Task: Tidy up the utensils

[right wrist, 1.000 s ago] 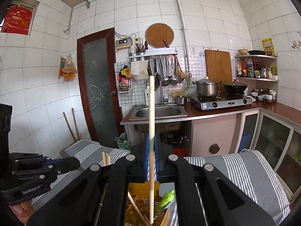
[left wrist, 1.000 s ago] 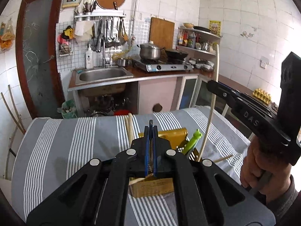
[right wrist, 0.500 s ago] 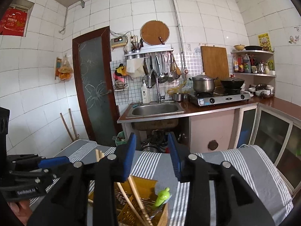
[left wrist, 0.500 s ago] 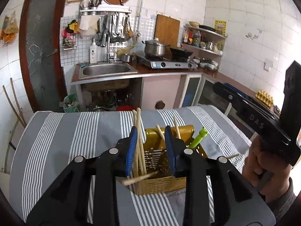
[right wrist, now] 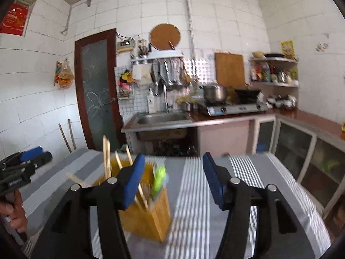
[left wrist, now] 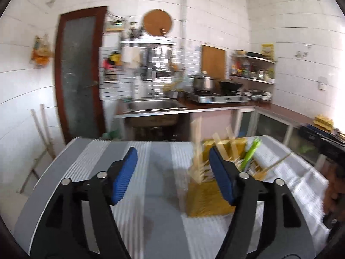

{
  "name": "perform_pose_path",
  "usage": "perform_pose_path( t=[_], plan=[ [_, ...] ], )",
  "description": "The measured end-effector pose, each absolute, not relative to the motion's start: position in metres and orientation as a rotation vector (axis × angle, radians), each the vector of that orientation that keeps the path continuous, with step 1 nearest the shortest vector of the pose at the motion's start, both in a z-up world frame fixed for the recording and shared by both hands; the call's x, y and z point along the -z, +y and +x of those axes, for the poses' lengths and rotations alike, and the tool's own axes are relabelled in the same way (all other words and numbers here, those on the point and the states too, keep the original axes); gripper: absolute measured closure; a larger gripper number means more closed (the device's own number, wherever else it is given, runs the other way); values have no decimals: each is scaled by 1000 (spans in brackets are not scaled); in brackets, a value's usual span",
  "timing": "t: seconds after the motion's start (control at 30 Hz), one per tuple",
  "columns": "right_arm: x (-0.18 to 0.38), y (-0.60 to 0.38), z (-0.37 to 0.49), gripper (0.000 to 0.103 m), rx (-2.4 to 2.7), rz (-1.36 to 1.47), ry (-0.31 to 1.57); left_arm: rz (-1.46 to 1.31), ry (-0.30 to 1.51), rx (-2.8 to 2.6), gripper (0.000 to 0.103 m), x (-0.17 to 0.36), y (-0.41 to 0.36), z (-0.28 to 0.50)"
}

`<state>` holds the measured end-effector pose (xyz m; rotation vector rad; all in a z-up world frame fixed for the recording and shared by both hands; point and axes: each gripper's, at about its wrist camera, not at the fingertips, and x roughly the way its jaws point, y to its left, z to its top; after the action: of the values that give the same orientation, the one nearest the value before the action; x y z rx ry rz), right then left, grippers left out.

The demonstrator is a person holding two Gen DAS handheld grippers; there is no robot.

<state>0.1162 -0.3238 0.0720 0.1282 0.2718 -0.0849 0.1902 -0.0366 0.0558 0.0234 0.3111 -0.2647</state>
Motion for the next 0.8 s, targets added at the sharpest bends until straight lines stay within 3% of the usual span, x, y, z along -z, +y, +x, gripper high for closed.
perform_pose_path(
  t=[0.1,0.17,0.43,0.8],
  plan=[
    [-40,-324,84,44,136,116,318,22,312,193,22,-22,-22,167],
    [-23,-320,65,40,155,82,337,33,320,149,6,0,-16,149],
    [15,-307,0,33,151,14,332,18,387,100,5,46,-6,101],
    [26,-314,-25,32,162,22,269,35,271,80,5,40,-7,74]
  ],
)
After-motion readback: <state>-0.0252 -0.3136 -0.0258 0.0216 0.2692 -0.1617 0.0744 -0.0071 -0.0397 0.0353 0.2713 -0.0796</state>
